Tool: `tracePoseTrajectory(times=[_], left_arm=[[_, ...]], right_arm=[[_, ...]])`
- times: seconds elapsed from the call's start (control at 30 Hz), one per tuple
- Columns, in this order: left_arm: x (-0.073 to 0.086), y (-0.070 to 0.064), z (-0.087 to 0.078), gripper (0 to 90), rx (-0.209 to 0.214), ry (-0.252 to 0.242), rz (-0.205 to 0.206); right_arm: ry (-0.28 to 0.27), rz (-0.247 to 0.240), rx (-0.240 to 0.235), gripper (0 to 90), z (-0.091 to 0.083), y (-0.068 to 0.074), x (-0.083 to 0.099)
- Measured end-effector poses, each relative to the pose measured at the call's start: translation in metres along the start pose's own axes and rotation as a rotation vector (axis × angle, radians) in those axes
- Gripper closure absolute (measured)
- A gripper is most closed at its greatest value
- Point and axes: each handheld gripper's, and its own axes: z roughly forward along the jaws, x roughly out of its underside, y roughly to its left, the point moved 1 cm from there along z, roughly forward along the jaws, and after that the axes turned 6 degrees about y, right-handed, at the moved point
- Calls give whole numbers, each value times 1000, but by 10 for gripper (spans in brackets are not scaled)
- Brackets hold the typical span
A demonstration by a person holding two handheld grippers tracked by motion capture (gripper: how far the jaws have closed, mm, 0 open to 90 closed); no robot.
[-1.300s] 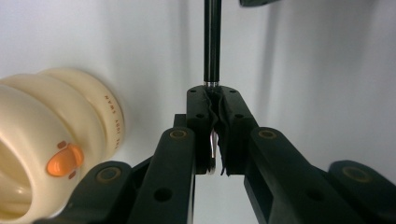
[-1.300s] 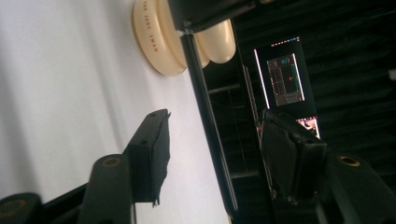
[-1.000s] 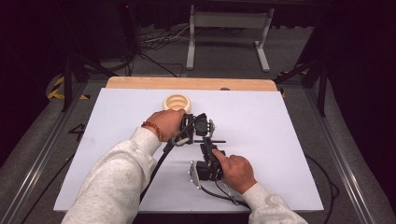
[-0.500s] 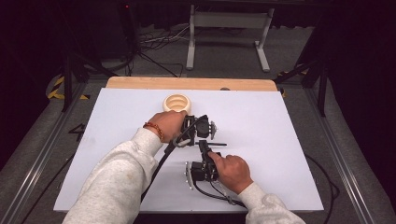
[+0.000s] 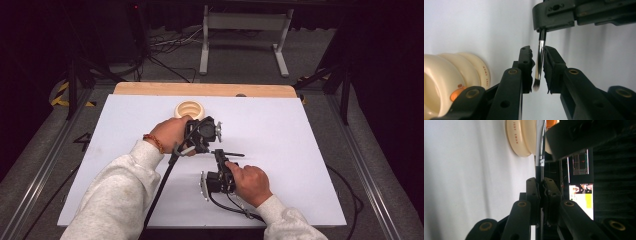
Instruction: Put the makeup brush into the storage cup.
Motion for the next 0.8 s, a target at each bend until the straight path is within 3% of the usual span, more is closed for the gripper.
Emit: tracePoseTrajectory(times=[0.03,0.1,0.13,0.17,0.23,0.33,0.37,0.4,0.47,0.5,0.57,0.67,0.73,0.77,0.8], left_arm=[[4,0,-3,713,-25,-24,-3],[15,-1,-8,660,-37,-110,-4],[22,-4,-11,616,-56,-165,-23],[22,-4,-11,571,-56,-165,-23],[37,-10,-12,554,-103,-213,-39],[62,-15,-11,437,-175,-294,-134],[62,-15,-11,394,-175,-294,-134],[72,-18,-11,394,-218,-338,-164],[83,-23,-12,311,-265,-372,-181],[83,-23,-12,290,-265,-372,-181],[92,-29,-11,271,-279,-423,-205],[105,-34,-9,209,-328,-481,-251],[109,-34,-8,188,-325,-506,-264],[115,-36,-5,158,-337,-529,-289],[120,-38,-4,153,-363,-542,-289]], right_arm=[[-3,3,-1,846,0,-1,1],[-3,18,-6,846,0,-2,2],[-2,19,-10,846,0,-3,3],[-2,19,-10,846,0,-3,3],[-9,47,-24,846,0,-4,5],[-19,87,-44,846,0,-8,11],[-19,87,-44,846,0,-8,11],[-23,106,-46,846,0,-9,13],[-35,153,-56,846,-1,-13,18],[-35,153,-56,846,-1,-13,18],[-43,194,-67,846,-1,-17,22],[-64,248,-80,846,-1,-22,26],[-71,286,-101,846,-1,-24,30],[-75,298,-101,847,0,-25,32],[-77,313,-104,846,0,-26,33]])
